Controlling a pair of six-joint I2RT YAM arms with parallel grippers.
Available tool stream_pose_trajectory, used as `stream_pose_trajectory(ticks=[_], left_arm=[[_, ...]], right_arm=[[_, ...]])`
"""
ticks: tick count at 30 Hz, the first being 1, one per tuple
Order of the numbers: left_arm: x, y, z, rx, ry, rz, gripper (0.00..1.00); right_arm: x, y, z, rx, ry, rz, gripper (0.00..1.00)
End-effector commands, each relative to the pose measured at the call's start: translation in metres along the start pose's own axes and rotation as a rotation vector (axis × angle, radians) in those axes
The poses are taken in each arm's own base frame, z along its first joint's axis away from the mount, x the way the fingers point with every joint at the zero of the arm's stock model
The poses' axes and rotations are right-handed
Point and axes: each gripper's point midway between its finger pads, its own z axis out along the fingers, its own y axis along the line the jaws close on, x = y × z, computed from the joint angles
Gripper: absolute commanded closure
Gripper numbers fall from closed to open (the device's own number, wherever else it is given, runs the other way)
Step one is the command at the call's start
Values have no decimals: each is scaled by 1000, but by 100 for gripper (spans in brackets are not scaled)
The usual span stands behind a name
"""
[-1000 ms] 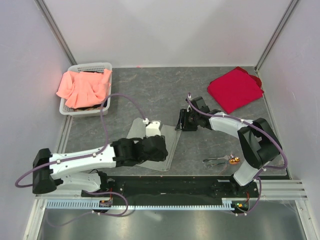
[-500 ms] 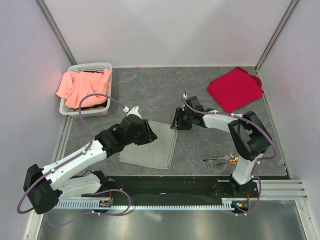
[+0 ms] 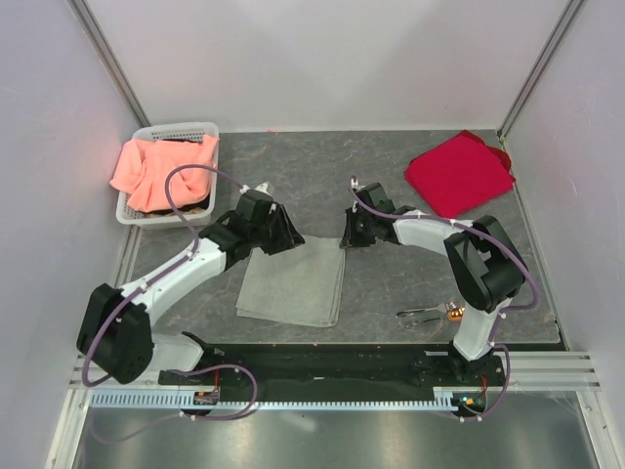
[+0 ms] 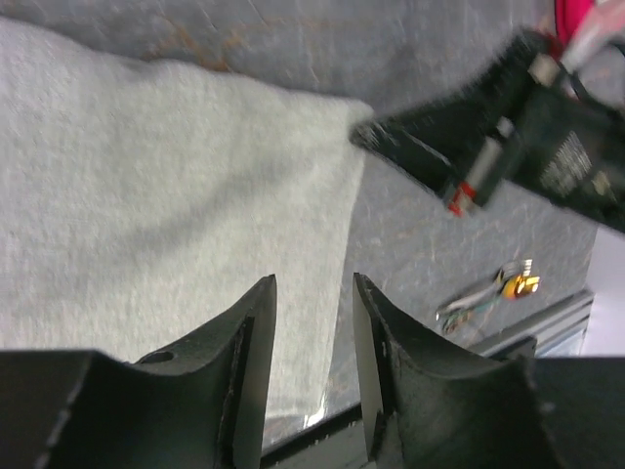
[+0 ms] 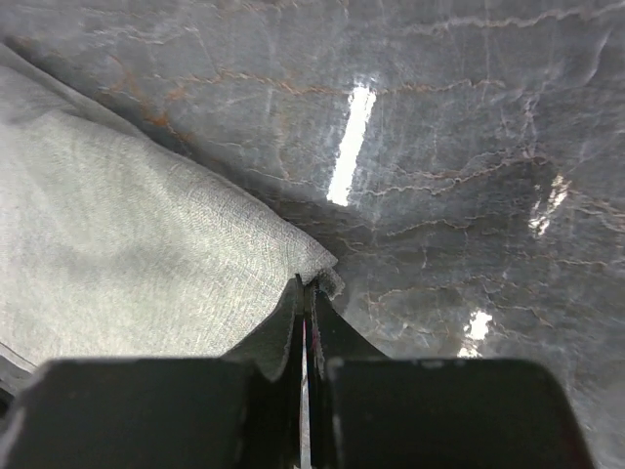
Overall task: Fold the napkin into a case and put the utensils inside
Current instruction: Smooth out the upper triangle-folded napkin at the center of the board.
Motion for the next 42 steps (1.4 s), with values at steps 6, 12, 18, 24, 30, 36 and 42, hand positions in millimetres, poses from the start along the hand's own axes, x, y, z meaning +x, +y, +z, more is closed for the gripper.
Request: stream_pose_trajectory(ticks=[6, 12, 18, 24, 30, 36, 42], left_arm=[[-57, 30, 51, -45, -39, -52, 72], [-64, 59, 88, -129, -15, -79, 78], [-71, 98, 114, -267, -5, -63, 79], [-91, 99, 101, -308, -36, 32, 79], [-98, 61, 45, -173, -114, 46, 67], [-59, 75, 37, -160, -63, -22, 69], [-31, 91, 42, -167, -13, -62, 71]], right_arm=[[-19, -14, -10, 103, -81, -54, 94], [-15, -33, 4, 177, -63, -90, 74], [-22, -43, -1, 235, -66, -160, 70], [-39, -39, -17, 273, -90, -202, 46], [-38, -8, -64, 233, -133, -196, 30], [26, 77, -72, -180, -28, -115, 41], [87, 90, -78, -350, 77, -80, 72]])
